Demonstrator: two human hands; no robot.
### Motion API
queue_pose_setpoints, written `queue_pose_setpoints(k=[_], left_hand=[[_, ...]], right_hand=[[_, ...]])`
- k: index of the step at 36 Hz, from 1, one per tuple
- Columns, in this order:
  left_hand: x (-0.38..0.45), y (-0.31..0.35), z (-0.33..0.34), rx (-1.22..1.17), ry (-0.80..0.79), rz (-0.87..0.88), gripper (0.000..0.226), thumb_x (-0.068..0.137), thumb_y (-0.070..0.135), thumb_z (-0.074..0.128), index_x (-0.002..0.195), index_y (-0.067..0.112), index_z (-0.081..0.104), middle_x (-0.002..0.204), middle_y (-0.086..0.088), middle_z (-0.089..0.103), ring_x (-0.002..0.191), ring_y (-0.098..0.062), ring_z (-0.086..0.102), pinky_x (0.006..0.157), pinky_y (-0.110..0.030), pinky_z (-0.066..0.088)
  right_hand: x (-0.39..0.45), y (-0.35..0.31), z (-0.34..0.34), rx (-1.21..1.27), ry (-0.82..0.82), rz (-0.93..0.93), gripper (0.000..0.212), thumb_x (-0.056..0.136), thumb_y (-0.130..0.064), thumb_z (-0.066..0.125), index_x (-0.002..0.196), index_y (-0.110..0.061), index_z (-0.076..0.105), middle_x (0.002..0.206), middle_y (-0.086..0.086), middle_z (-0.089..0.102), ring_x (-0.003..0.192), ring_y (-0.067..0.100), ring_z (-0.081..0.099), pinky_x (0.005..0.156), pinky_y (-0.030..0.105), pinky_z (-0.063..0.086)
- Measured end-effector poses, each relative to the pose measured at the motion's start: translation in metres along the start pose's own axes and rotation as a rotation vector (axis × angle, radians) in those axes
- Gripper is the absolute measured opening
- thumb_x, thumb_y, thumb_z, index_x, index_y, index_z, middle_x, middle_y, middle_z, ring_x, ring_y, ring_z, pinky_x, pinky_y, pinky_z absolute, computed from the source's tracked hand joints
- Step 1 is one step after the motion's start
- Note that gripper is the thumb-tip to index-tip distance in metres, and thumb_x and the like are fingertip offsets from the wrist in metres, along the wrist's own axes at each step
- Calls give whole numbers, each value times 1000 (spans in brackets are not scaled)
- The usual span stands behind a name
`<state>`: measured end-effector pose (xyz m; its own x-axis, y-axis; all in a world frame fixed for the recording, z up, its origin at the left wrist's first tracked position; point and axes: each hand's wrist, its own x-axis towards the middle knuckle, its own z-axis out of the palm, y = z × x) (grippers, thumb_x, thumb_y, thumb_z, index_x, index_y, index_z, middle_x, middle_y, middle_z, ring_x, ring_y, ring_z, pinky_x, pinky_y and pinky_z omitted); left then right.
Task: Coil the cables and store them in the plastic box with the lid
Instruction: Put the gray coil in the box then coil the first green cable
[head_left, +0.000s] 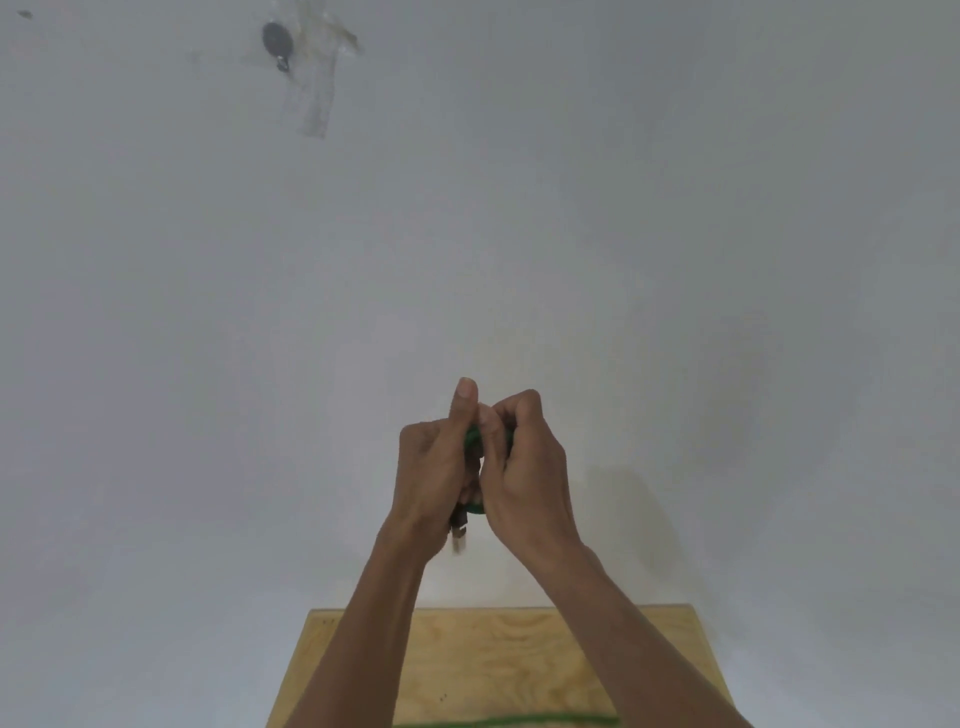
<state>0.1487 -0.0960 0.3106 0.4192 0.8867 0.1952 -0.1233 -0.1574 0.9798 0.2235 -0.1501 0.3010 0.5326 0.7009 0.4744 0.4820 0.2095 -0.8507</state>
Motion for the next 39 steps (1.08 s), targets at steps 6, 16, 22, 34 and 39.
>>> queue_pose_setpoints(k=[6,16,22,34,39], left_hand=[[-4,-11,5,224,207,166,78,92,71,35,54,4,48,46,-3,40,45,-14,44,45,-31,45],[-7,-22,-14,438,175,184,61,104,40,43,52,13,28,45,5,20,45,-14,22,49,-30,23],[-3,-25,-9,233,213,27,65,102,42,45,61,-6,30,61,-10,27,54,-22,23,51,-36,22],[0,-18,-11,283,278,60,61,103,39,46,56,3,30,50,-6,24,43,-15,23,47,-29,27],[0,-18,-11,230,289,50,62,104,36,45,55,-1,32,47,-6,29,38,-14,28,44,-26,32]], right_hand=[[6,2,-4,-5,-123,1,23,103,-33,46,90,-15,46,72,-5,58,62,10,59,56,30,55],[46,20,-51,-178,-577,-110,9,94,-23,65,98,-24,74,92,-10,71,93,4,62,81,16,43],[35,33,-35,-67,-320,-163,13,85,-19,76,96,-17,80,82,-4,69,71,5,62,67,11,45],[17,36,-19,252,-285,164,8,90,-9,69,93,-7,76,83,13,76,77,29,74,72,31,62],[15,34,-8,325,-202,199,7,88,-9,72,91,-6,78,81,8,77,73,20,74,72,27,61]])
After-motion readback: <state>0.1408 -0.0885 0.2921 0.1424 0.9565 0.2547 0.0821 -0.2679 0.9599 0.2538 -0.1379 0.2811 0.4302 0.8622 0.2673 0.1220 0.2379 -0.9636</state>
